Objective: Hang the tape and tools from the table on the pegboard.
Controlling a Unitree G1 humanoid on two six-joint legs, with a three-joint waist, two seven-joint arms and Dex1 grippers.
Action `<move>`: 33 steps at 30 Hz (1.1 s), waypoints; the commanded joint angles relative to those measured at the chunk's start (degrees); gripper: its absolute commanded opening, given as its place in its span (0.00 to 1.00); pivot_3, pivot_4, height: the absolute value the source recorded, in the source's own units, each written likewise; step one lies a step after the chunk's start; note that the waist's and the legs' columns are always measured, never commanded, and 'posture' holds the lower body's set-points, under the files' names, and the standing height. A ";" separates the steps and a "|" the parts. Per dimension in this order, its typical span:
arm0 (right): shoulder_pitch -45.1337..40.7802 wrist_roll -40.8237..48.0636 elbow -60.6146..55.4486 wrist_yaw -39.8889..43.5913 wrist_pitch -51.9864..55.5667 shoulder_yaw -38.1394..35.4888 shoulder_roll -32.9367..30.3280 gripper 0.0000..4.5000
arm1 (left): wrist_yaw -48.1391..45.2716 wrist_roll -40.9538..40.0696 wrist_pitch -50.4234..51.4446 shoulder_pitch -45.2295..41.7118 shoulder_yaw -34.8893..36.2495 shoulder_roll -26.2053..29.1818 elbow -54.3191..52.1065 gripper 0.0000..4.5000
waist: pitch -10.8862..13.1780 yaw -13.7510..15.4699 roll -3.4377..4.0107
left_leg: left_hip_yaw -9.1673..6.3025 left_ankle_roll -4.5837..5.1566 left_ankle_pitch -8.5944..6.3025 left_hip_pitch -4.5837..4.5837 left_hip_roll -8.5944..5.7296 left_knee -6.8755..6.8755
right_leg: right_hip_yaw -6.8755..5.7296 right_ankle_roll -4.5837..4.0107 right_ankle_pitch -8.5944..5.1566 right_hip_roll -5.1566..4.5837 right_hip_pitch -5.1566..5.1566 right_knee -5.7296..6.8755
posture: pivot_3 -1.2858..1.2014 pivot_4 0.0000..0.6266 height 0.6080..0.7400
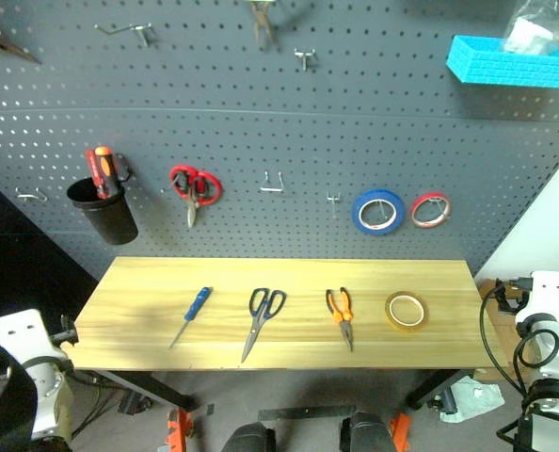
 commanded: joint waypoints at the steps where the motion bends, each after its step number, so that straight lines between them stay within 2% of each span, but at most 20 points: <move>1: 0.15 3.86 -7.76 4.29 4.47 -0.65 0.91 1.00 | -4.60 -4.96 0.46 -0.98 0.77 -1.47 -7.19 0.98 | 0.18 0.00 -0.01 | 0.00 0.00 0.00 0.00 0.00 0.00 | 0.01 0.00 0.00 0.00 0.00 0.00 | 0.50 0.14 1.00; 5: 4.99 6.21 -20.98 8.65 12.08 1.29 2.57 1.00 | -8.07 -7.95 5.68 -1.12 -0.62 -2.54 -13.10 0.98 | 0.79 0.08 -0.02 | -0.03 0.01 0.01 -0.01 0.03 0.00 | -0.02 0.00 0.00 0.00 0.01 0.02 | 0.49 0.20 1.00; 7: 9.07 6.54 -30.55 11.38 18.59 4.12 2.36 1.00 | -13.71 -8.50 9.76 -0.33 -4.81 -1.77 -18.30 0.98 | 1.40 0.13 0.09 | -0.05 0.08 0.05 0.00 0.05 -0.02 | -0.02 -0.01 -0.02 0.01 0.01 0.05 | 0.48 0.23 1.00; 13: 17.19 7.37 -55.97 12.43 39.23 10.65 0.39 1.00 | -30.19 -2.84 11.23 -0.88 -21.38 3.22 -30.29 0.98 | 4.35 0.41 0.45 | 0.01 -0.01 -0.01 -0.16 -0.01 -0.10 | 0.05 -0.11 -0.15 -0.12 -0.21 0.08 | 0.46 0.36 1.00; 17: 17.30 7.33 -64.25 10.99 46.89 12.48 0.54 1.00 | -37.60 -3.59 12.20 -4.57 -25.87 5.17 -33.39 0.98 | 6.31 -0.02 0.36 | 0.01 0.21 0.12 -0.21 0.01 -0.12 | 0.10 -0.11 -0.16 -0.15 -0.34 0.10 | 0.45 0.43 1.00; 20: 15.30 6.59 -67.17 11.30 52.53 15.41 0.00 1.00 | -45.83 -4.17 13.51 -9.66 -31.17 6.43 -34.85 0.98 | 7.73 -0.17 -0.10 | 0.15 0.34 0.21 -0.34 0.02 -0.40 | 0.54 -0.14 -0.17 0.11 -0.75 0.14 | 0.44 0.48 1.00; 21: 14.67 6.32 -67.60 11.79 54.21 16.62 -0.45 1.00 | -48.65 -4.57 14.06 -11.09 -32.58 6.81 -35.01 0.98 | 8.09 -0.18 -0.13 | 0.22 0.35 0.21 -0.47 0.01 -0.44 | 0.75 0.12 -0.02 0.22 -0.98 0.21 | 0.44 0.49 1.00; 25: 12.82 5.92 -68.44 12.91 58.23 19.94 -1.36 1.00 | -56.21 -6.65 16.12 -14.51 -35.15 7.32 -34.90 0.98 | 9.55 -0.33 -0.36 | 0.57 0.40 0.20 -0.67 -0.02 -0.54 | 1.14 0.29 -0.08 0.28 -1.37 0.28 | 0.43 0.53 1.00; 28: 9.63 3.99 -65.00 12.04 58.63 22.70 -0.23 1.00 | -63.35 -9.70 18.06 -17.50 -36.96 7.15 -34.31 0.98 | 10.72 -0.67 -0.59 | 0.84 0.53 0.13 -0.70 -0.02 -0.54 | 1.31 0.40 -0.14 0.28 -1.49 0.28 | 0.42 0.56 1.00; 33: 5.91 -0.17 -56.74 11.68 56.32 26.86 1.07 1.00 | -71.69 -6.23 13.65 -20.95 -42.34 7.87 -32.66 0.98 | 11.68 -1.06 -0.84 | 1.11 0.59 0.09 -0.99 -0.03 -0.40 | 1.36 0.45 -0.12 0.24 -1.86 0.41 | 0.43 0.57 1.00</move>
